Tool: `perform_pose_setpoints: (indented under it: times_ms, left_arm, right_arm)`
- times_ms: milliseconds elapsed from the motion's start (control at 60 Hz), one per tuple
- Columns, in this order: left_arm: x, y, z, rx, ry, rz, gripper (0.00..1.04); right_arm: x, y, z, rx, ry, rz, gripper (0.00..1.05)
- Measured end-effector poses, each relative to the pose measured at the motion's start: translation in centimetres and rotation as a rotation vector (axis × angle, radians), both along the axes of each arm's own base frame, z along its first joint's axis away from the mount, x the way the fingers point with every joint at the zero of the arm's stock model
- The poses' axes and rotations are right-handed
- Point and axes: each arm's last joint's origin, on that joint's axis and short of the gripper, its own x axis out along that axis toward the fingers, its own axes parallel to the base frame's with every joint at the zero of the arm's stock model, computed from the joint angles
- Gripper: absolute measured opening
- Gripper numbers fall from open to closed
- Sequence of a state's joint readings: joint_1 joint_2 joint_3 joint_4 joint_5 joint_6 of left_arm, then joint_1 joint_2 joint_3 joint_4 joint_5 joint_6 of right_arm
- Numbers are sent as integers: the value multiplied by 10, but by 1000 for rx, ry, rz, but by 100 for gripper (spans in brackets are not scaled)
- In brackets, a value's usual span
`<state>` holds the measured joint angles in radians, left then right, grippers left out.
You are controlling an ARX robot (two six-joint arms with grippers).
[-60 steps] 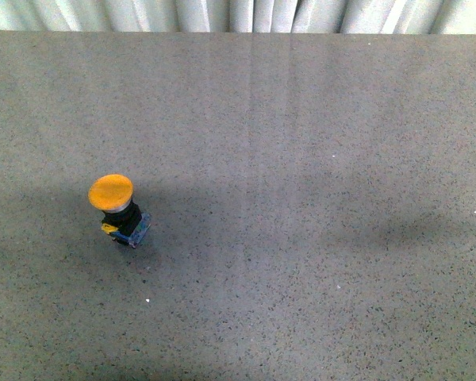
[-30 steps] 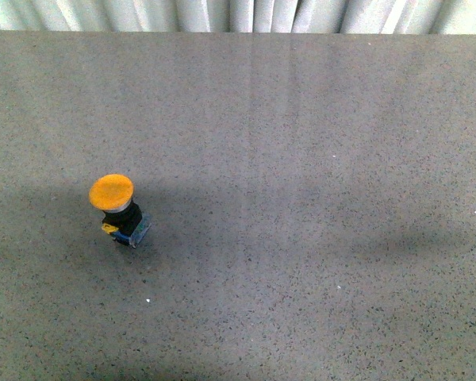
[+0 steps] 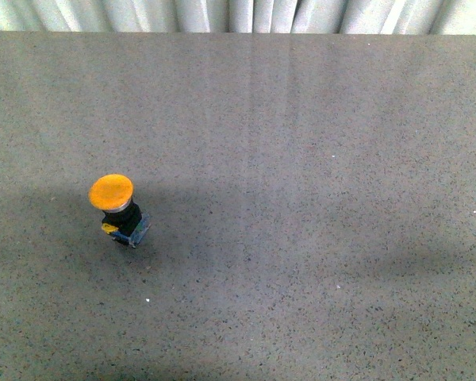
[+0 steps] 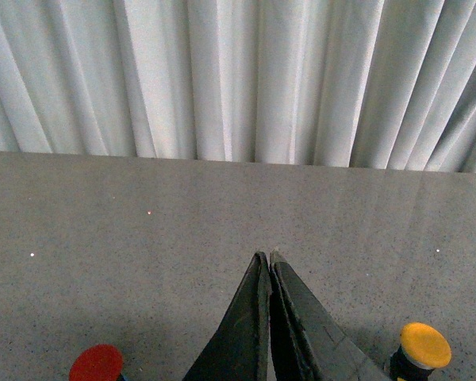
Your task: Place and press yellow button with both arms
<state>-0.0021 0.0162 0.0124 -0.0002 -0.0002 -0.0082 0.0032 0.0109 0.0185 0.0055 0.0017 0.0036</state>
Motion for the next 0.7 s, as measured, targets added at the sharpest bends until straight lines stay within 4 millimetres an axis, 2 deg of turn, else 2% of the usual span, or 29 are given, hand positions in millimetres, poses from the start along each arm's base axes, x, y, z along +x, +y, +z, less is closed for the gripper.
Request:
perform_pose_setpoints:
  times_ms: [150,200,350,400,433,517,633,700]
  left_arm:
    - [0,0,0,-1,0,0,2]
    - [0,0,0,0,0,0,13]
    - [0,0,0,0,0,0,43]
    - [0,0,0,0,0,0,50]
    - [0,0,0,0,0,0,59]
    - [0,0,0,0,0,0,75]
    - [0,0,0,0,0,0,95]
    - [0,0,0,2,0,0,96]
  right_arm:
    - [0,0,0,0,0,0,1]
    - [0,0,0,0,-1,0,6]
    - [0,0,0,0,-1,0,36]
    - [0,0,0,0,-1,0,45]
    - [0,0,0,0,-1,0,54]
    - [0,0,0,0,-1,0,68]
    - [0,0,0,0,-1,0,87]
    - [0,0,0,0,-1,0,96]
